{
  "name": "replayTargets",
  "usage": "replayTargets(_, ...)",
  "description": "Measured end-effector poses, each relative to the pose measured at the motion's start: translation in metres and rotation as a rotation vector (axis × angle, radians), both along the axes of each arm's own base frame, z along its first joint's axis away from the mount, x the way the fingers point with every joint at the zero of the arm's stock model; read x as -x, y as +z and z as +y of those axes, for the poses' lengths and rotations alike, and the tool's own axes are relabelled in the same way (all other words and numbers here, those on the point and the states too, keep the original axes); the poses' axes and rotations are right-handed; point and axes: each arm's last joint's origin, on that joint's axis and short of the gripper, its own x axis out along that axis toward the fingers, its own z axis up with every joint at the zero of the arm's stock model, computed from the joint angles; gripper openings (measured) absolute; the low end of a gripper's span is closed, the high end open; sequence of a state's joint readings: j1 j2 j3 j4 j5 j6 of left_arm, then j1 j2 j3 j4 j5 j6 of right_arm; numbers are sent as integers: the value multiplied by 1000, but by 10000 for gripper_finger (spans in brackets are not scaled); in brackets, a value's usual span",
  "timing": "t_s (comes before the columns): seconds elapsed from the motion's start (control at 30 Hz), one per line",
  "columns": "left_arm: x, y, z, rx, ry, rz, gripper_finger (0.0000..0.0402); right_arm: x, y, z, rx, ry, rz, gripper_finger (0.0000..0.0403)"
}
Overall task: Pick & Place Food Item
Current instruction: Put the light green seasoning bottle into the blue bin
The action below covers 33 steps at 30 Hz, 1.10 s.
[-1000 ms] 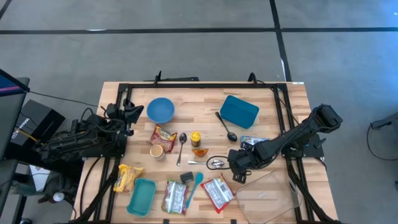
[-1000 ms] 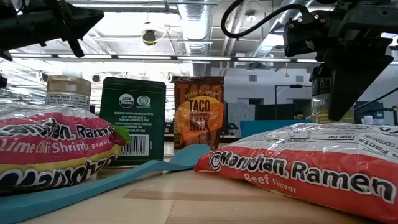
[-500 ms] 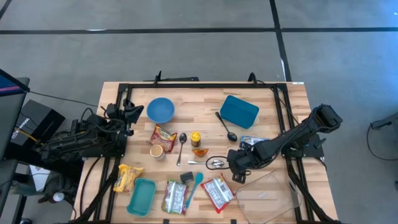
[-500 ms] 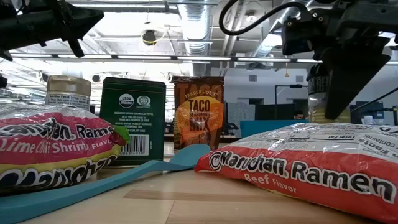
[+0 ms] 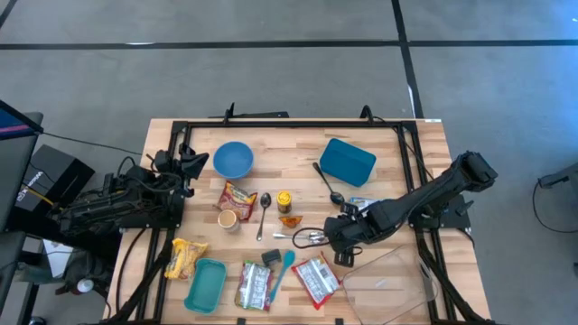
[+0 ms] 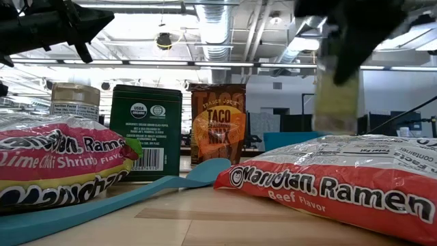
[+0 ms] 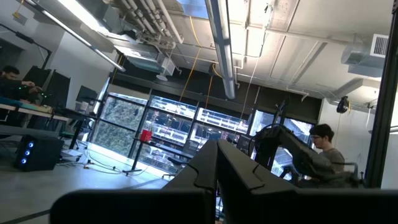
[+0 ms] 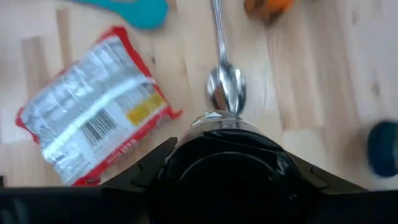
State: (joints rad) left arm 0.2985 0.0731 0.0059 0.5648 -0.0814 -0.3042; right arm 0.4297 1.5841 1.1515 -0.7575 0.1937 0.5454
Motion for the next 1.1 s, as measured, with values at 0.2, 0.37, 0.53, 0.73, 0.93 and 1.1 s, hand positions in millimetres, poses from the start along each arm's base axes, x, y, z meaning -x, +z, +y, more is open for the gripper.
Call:
replayTargets(0.2,0,0,0,0,0,-1,2,-8,29,1,104,65,-74,191)
replayTargets(0.37,0,0,0,0,0,0,2,-9,49,-3,247,83,-92,193)
replayTargets(0.53,0,0,0,0,0,0,2,-14,63,-15,351,71,-111,190)
replayTargets(0.73,0,0,0,0,0,-1,2,-25,69,-45,396,35,-99,190)
replayTargets(0.93,0,0,0,-1,0,-1,2,-29,68,-85,424,-44,-24,190)
replayTargets(1.1,0,0,0,0,0,-1,2,-27,66,-119,429,-131,48,190)
